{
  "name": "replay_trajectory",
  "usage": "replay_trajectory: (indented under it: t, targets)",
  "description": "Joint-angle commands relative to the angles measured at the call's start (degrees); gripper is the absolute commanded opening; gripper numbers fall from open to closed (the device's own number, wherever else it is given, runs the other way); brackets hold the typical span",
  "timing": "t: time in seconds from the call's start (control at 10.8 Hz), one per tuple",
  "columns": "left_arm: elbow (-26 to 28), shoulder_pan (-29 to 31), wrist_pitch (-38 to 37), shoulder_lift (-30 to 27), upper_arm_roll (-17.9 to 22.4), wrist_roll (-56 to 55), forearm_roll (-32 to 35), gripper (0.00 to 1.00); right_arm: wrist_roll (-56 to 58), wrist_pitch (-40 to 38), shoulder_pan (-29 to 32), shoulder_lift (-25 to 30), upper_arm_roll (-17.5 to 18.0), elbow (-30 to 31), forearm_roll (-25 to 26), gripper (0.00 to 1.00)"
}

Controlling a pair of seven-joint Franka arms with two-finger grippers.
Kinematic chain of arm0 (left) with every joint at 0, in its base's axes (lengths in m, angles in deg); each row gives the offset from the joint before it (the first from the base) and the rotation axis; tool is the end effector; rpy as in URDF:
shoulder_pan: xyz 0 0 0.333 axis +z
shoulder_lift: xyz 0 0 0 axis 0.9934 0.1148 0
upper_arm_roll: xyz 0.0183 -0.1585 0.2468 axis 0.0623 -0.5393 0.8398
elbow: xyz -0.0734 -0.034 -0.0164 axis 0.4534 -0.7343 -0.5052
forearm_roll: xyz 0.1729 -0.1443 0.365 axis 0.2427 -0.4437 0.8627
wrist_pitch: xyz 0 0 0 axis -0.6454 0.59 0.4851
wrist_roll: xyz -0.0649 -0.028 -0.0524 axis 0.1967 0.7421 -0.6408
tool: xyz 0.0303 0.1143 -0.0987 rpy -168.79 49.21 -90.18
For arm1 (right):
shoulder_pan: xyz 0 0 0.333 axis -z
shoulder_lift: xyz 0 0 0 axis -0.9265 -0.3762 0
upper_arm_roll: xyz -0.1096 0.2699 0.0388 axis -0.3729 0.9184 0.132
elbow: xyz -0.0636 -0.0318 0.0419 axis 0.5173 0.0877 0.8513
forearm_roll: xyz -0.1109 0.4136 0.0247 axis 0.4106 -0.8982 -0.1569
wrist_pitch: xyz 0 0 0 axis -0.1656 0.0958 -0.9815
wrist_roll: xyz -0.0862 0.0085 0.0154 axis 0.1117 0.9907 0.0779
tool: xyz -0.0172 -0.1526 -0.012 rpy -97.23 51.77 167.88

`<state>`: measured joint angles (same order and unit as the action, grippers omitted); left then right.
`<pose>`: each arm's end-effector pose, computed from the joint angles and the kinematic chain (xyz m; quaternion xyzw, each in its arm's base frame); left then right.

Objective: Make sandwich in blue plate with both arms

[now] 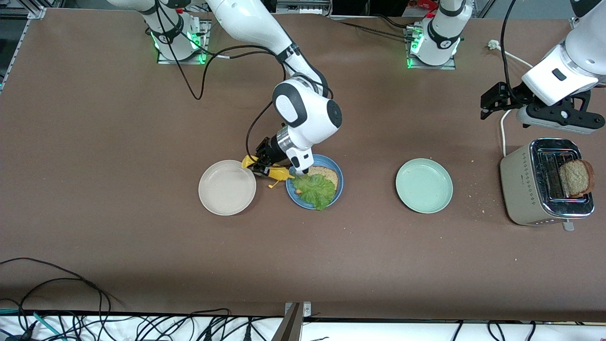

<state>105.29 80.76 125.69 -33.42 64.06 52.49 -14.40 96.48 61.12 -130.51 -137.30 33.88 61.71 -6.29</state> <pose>0.5856 -0.0747 0.5332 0.9955 -0.0946 -0.0064 0.0043 0.5599 0.4571 0.1898 0.6976 0.6053 -0.1752 0.3411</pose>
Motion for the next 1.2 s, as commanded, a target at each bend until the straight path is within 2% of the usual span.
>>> replay_trajectory:
  t: [0.0,0.55,0.83,0.92,1.11]
  targets:
    - [-1.2,-0.3,-0.8,0.2,0.2,-0.3,0.6,1.00,0.0,-1.3,-0.1,-0.9,-0.5,-2.1,0.5,0.00]
    - [-1.2,-0.2,-0.8,0.1,0.2,-0.2,0.7,1.00,0.1,-1.2,0.0,-0.7,-0.4,-2.1,0.4,0.00]
    - [-1.2,-0.3,-0.8,0.1,0.0,-0.3,0.7,1.00,0.7,-1.2,2.0,1.3,0.0,-1.2,-1.5,0.00]
    - [-1.2,-0.3,-0.8,0.1,0.0,-0.3,0.7,1.00,2.2,-0.7,4.8,4.1,1.7,0.7,-3.4,0.00]
    - [-1.2,-0.3,-0.8,0.1,0.0,-0.3,0.7,1.00,7.4,4.2,13.6,10.5,8.1,4.8,-6.1,0.00]
